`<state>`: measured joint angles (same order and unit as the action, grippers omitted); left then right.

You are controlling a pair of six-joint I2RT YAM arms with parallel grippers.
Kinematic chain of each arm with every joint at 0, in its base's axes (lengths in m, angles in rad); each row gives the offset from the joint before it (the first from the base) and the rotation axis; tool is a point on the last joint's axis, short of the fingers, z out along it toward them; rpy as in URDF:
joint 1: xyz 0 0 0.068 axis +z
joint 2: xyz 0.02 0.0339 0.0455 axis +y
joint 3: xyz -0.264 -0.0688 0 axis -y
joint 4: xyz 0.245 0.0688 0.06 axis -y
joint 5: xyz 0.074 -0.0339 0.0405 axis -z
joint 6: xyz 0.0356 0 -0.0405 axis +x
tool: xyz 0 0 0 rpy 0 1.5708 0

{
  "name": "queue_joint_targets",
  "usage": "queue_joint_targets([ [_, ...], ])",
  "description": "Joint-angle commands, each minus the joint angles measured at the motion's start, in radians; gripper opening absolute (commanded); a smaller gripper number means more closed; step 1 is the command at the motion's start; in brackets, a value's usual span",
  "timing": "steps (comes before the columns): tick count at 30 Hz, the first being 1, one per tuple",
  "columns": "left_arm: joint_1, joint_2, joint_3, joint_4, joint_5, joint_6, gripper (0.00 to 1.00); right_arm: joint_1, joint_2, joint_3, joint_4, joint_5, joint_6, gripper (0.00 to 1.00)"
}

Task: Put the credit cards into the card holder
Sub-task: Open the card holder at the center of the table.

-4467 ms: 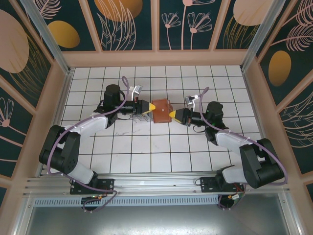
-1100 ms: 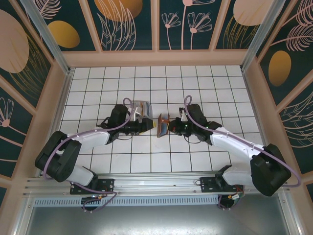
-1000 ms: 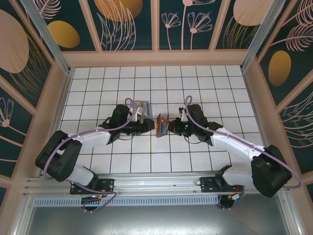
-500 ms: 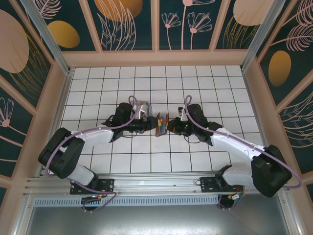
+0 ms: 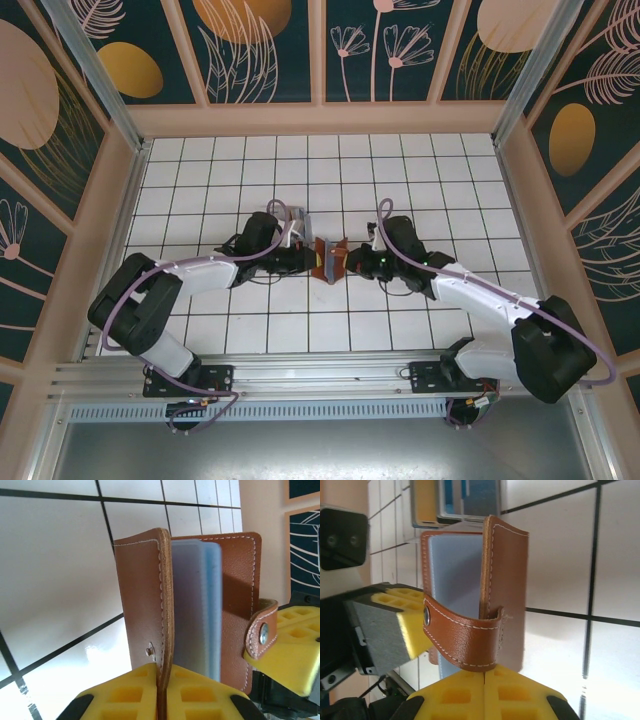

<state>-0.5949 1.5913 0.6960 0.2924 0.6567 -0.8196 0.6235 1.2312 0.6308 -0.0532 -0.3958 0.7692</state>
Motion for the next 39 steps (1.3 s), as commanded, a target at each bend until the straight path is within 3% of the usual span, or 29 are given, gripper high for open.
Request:
queue_joint_targets([
  [1, -0.003, 0.02, -0.003, -0.012, 0.005, 0.036, 0.05, -0.028, 0.019, -0.028, -0.022, -0.032, -0.044, 0.0],
  [2, -0.004, 0.026, -0.007, -0.005, 0.008, 0.032, 0.0, -0.03, 0.024, -0.037, -0.017, -0.031, -0.046, 0.0],
  [6, -0.004, 0.035, -0.012, 0.002, -0.001, 0.038, 0.0, -0.036, 0.043, -0.074, 0.034, -0.059, -0.05, 0.0],
  [10, -0.004, 0.033, -0.01, -0.023, -0.034, 0.047, 0.0, -0.04, 0.021, -0.114, 0.115, -0.1, -0.039, 0.37],
  [13, -0.004, 0.047, -0.01, -0.023, -0.037, 0.041, 0.0, -0.054, 0.016, -0.138, 0.173, -0.151, -0.027, 0.45],
  [16, -0.004, 0.066, -0.012, -0.009, -0.029, 0.032, 0.0, -0.066, 0.026, -0.153, 0.196, -0.157, -0.023, 0.44],
  [19, -0.004, 0.08, -0.01, -0.008, -0.031, 0.033, 0.0, -0.071, 0.056, -0.159, 0.215, -0.174, -0.02, 0.28],
  [30, -0.004, 0.105, -0.02, 0.016, -0.012, 0.028, 0.0, -0.071, 0.132, -0.157, 0.26, -0.178, -0.013, 0.09],
  [33, -0.004, 0.106, -0.023, 0.019, -0.01, 0.027, 0.0, -0.07, 0.144, -0.151, 0.256, -0.185, -0.018, 0.09],
  [39, -0.004, 0.11, -0.023, 0.015, -0.012, 0.028, 0.0, -0.071, 0.135, -0.149, 0.271, -0.193, -0.021, 0.26],
])
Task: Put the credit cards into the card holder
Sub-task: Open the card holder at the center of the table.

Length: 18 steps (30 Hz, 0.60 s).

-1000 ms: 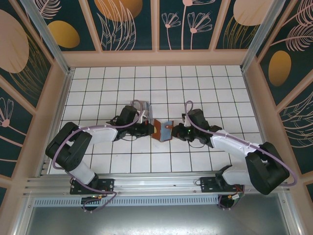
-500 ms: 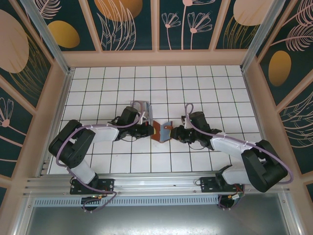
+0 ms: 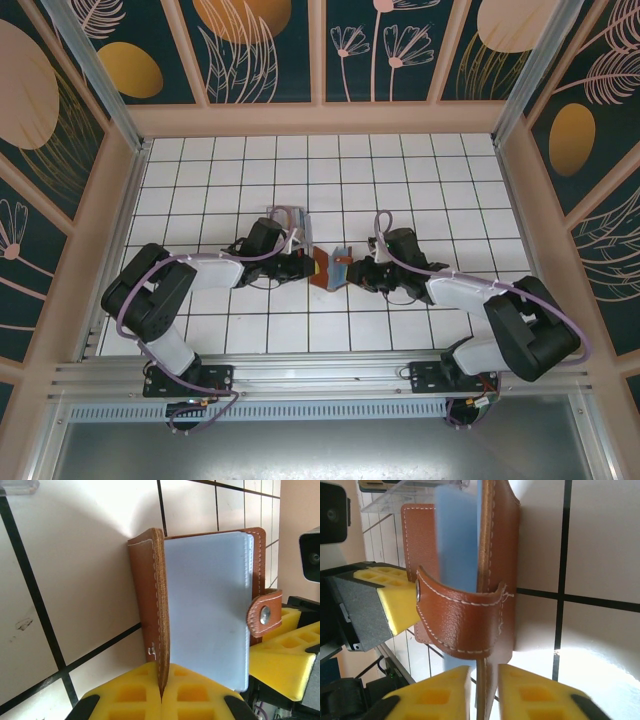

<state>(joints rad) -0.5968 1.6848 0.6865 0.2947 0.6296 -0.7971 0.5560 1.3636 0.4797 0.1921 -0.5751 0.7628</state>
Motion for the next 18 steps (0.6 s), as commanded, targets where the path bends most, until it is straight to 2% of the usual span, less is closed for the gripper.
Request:
queue_joint_targets([
  [1, -0.002, 0.015, -0.015, 0.013, 0.015, 0.007, 0.0, -0.003, -0.003, -0.001, 0.039, -0.018, -0.014, 0.29],
  [5, -0.002, 0.013, -0.015, 0.011, 0.011, 0.009, 0.0, -0.004, -0.024, -0.012, 0.072, -0.029, -0.011, 0.37],
  [12, -0.002, 0.021, 0.003, -0.001, 0.022, 0.013, 0.0, -0.003, -0.013, -0.021, 0.108, -0.031, 0.005, 0.37],
  [15, -0.002, 0.02, 0.013, -0.022, 0.022, 0.025, 0.0, -0.003, 0.001, -0.017, 0.112, -0.029, 0.01, 0.34],
  [18, -0.003, 0.018, 0.012, -0.019, 0.021, 0.022, 0.0, -0.004, 0.006, -0.018, 0.107, -0.028, 0.009, 0.24],
])
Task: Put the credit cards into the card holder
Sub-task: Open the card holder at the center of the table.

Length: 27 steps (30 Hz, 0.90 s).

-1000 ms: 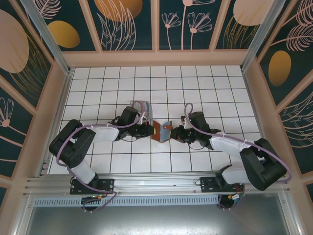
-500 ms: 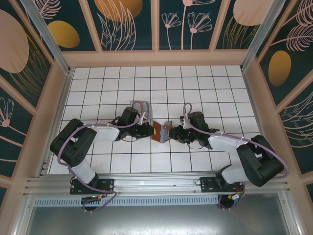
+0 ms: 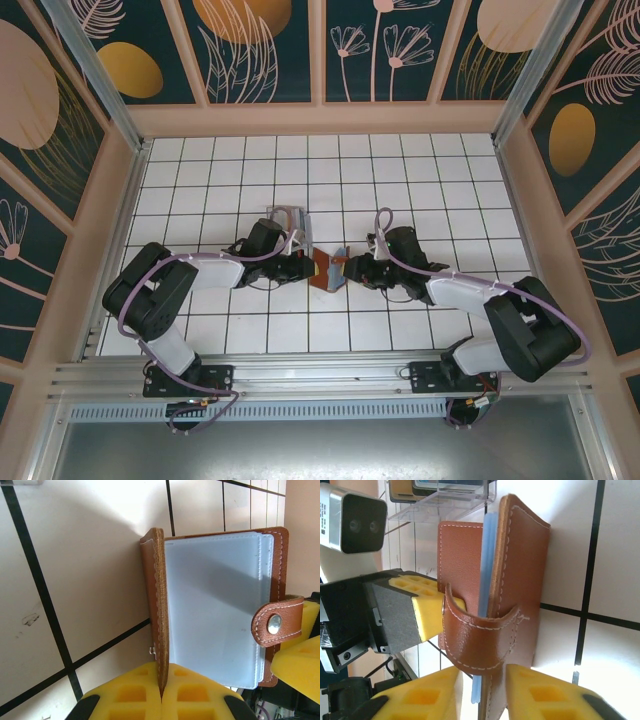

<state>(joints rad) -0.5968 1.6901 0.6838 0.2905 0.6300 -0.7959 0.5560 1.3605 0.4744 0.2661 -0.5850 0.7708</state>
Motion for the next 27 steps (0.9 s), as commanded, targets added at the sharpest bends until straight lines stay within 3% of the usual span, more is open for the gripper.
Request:
queue_joint_targets([
  [1, -0.003, 0.013, 0.011, -0.01, 0.02, 0.019, 0.0, -0.003, 0.008, -0.013, 0.03, -0.015, 0.001, 0.2],
  [6, -0.003, 0.009, 0.003, 0.002, 0.02, 0.012, 0.0, -0.003, 0.005, -0.005, 0.01, -0.01, -0.011, 0.17],
  [11, -0.002, 0.005, -0.001, 0.004, 0.021, 0.01, 0.0, -0.003, -0.007, -0.015, 0.043, -0.024, -0.005, 0.29],
  [15, -0.002, 0.005, -0.003, 0.007, 0.023, 0.011, 0.0, -0.003, -0.011, -0.017, 0.061, -0.03, -0.006, 0.32],
  [19, -0.002, 0.005, -0.004, 0.008, 0.025, 0.01, 0.0, -0.003, 0.006, -0.013, 0.061, -0.033, -0.005, 0.32],
  [22, -0.003, 0.003, -0.004, 0.01, 0.024, 0.01, 0.0, -0.004, 0.019, -0.008, 0.058, -0.034, -0.005, 0.24],
  [27, -0.002, 0.002, -0.007, 0.013, 0.026, 0.009, 0.0, -0.003, 0.033, 0.0, 0.044, -0.03, -0.015, 0.22],
])
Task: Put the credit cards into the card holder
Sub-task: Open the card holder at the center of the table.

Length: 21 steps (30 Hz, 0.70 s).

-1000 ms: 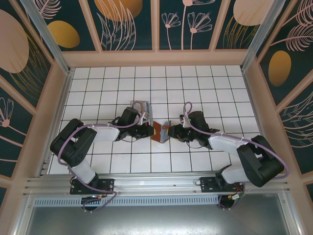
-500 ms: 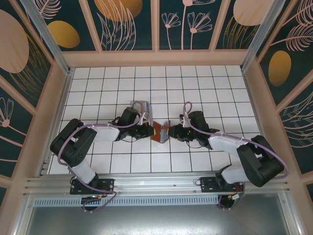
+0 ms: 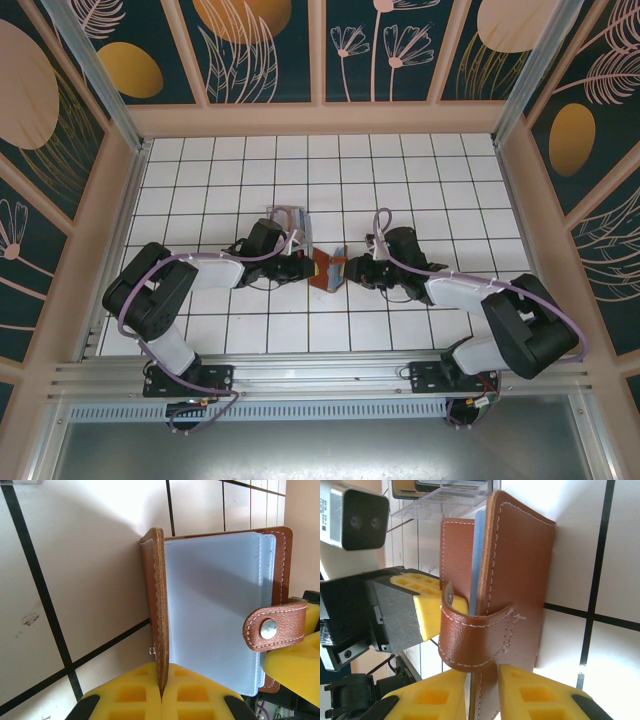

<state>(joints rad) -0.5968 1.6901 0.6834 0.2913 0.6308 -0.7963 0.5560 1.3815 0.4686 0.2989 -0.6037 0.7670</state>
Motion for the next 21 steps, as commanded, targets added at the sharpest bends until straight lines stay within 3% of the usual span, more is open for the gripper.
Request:
queue_joint_targets([
  [1, -0.002, 0.002, -0.008, 0.013, 0.026, 0.009, 0.0, -0.003, 0.014, 0.007, 0.008, -0.01, -0.011, 0.25],
  [7, -0.002, 0.0, -0.013, 0.021, 0.024, 0.005, 0.0, -0.003, 0.014, 0.005, 0.029, -0.018, -0.012, 0.35],
  [10, -0.001, 0.0, -0.015, 0.025, 0.024, 0.003, 0.0, -0.004, 0.022, 0.011, 0.025, -0.016, -0.014, 0.34],
  [15, -0.002, -0.007, -0.019, 0.028, 0.028, 0.002, 0.0, -0.002, 0.048, 0.016, 0.013, -0.013, -0.015, 0.21],
  [19, -0.003, -0.005, -0.024, 0.039, 0.029, -0.004, 0.0, -0.001, 0.059, 0.016, 0.023, -0.016, -0.012, 0.2],
  [21, -0.002, -0.003, -0.025, 0.042, 0.032, -0.005, 0.0, 0.001, 0.057, 0.016, 0.033, -0.021, -0.012, 0.24],
])
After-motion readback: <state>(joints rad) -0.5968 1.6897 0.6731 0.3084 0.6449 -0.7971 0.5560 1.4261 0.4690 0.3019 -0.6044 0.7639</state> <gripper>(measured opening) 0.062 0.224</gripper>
